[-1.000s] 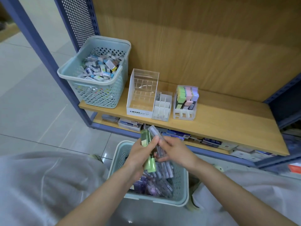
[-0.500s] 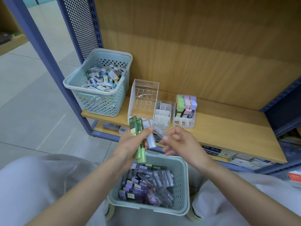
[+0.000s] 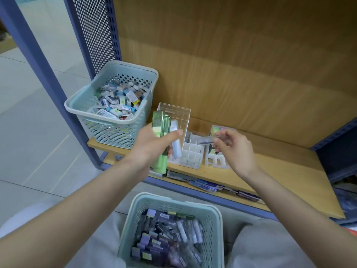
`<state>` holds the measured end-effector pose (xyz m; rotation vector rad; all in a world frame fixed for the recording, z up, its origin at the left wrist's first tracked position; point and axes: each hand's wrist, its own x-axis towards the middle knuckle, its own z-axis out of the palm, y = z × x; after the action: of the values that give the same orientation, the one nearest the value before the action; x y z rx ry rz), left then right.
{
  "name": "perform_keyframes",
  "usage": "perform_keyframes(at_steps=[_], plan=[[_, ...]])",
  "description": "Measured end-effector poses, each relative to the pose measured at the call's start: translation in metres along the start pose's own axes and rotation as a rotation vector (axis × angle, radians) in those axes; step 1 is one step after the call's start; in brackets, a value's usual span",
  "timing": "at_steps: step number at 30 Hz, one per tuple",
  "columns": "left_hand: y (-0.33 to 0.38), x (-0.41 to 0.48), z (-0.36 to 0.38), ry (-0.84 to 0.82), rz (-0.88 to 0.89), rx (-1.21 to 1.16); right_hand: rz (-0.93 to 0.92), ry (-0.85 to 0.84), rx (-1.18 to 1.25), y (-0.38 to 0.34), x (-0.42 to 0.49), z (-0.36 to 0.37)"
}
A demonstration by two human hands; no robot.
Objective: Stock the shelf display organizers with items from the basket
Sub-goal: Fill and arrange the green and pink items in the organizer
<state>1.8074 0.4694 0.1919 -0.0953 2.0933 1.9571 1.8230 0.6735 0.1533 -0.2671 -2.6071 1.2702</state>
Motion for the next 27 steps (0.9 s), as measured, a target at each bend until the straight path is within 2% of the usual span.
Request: perform_keyframes(at_steps=[3, 7, 14, 21, 27], plan=[[0.004, 0.017, -0.001, 0.007, 0.03, -0.002, -0.03, -0.018, -0.243, 0.021, 0.036, 0.02], [-0.003, 0.033, -0.004, 0.027, 0.005, -0.002, 0.01, -0.06, -0.268, 0.035, 0.069, 0.048], [-0.007, 0.054, -0.005, 0.072, -0.044, -0.017, -0.038, -0.192, -0.445, 0.056, 0.102, 0.081], [-0.006, 0.062, 0.002, 0.023, -0.074, -0.051, -0.073, -0.256, -0.491, 0.06, 0.112, 0.09], [-0.006, 0.064, 0.004, -0.004, -0.126, -0.073, -0.059, -0.235, -0.554, 0.067, 0.116, 0.095]])
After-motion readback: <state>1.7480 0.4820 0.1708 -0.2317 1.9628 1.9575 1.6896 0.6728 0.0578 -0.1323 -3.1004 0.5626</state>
